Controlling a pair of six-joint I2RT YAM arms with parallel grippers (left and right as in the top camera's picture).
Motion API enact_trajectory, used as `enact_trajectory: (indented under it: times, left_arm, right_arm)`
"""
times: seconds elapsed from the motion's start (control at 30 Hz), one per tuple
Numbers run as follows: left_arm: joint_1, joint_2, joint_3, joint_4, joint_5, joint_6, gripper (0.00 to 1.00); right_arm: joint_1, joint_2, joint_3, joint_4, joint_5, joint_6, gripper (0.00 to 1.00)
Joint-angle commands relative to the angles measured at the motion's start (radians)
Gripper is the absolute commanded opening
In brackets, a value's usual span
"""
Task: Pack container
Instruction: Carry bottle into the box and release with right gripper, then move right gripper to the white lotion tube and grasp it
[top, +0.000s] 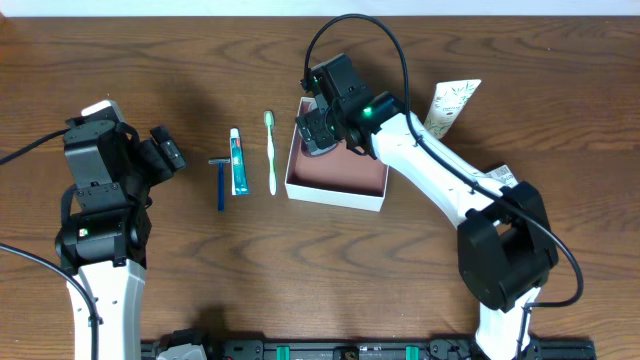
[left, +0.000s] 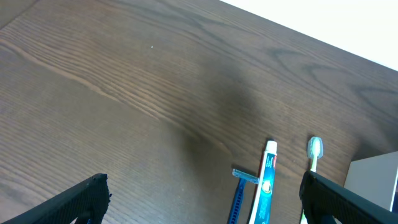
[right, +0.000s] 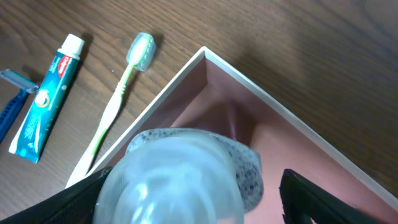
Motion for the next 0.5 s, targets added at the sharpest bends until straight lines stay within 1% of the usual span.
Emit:
enact_trajectory:
  times: [0.0, 0.17, 0.23, 0.33, 0.4, 0.47]
  left_arm:
    - [0.004, 0.000, 0.023, 0.001, -0.008, 0.020, 0.98]
    - [0.004, 0.000, 0.023, 0.000, -0.008, 0.020, 0.98]
    - [0.004, 0.000, 0.023, 0.001, -0.008, 0.020, 0.98]
    - [0.004, 0.000, 0.023, 0.001, -0.008, 0.020, 0.98]
    - [0.004, 0.000, 0.023, 0.001, -0.008, 0.020, 0.98]
    - [0.004, 0.000, 0.023, 0.001, -0.008, 0.020, 0.98]
  right_arm:
    - [-0.002, -0.091, 0.017, -0.010, -0.006, -0.019, 0.85]
    - [-0.005, -0.177, 0.017, -0.095, 0.012, -0.016, 0.87]
    - [-0.014, -0.220, 0.017, -0.150, 0.046, 0.017, 0.89]
    - [-0.043, -0.282, 0.017, -0.216, 0.136, 0.077, 0.89]
    - [-0.079, -0.320, 0.017, -0.244, 0.194, 0.121, 0.90]
    - [-0.129, -0.350, 0.017, -0.255, 0.211, 0.140, 0.90]
